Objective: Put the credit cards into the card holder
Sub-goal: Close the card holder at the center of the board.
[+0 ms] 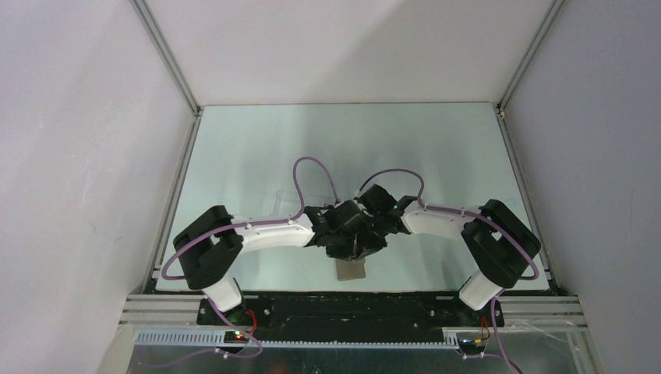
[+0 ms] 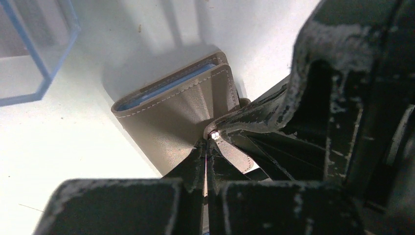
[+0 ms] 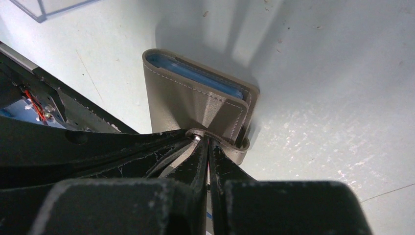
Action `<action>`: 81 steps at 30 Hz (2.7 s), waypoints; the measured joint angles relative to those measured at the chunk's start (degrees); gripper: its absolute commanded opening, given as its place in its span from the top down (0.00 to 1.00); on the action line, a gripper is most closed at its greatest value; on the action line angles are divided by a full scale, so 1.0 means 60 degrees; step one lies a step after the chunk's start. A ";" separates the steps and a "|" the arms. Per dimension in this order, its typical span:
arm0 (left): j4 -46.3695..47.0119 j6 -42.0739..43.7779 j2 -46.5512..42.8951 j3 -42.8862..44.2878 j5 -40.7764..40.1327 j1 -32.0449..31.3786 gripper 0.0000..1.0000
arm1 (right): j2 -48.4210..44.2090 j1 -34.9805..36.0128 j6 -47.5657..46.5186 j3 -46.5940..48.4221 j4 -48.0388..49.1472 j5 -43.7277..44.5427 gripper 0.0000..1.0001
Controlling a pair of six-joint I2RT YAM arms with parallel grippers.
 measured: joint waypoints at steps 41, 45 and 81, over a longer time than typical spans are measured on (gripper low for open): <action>0.0033 -0.0499 -0.0069 -0.0113 -0.0375 -0.0262 1.00 | 0.0000 -0.1271 0.0681 -0.0943 0.1428 -0.1512 1.00; 0.0040 -0.0499 -0.0069 -0.0120 -0.0368 -0.0266 1.00 | 0.0200 -0.1300 0.0663 -0.0823 0.1424 -0.1614 1.00; -0.0204 -0.0492 -0.0492 -0.0335 -0.0681 -0.0532 1.00 | 0.0605 -0.1133 0.0656 -0.0280 0.0994 -0.1515 0.99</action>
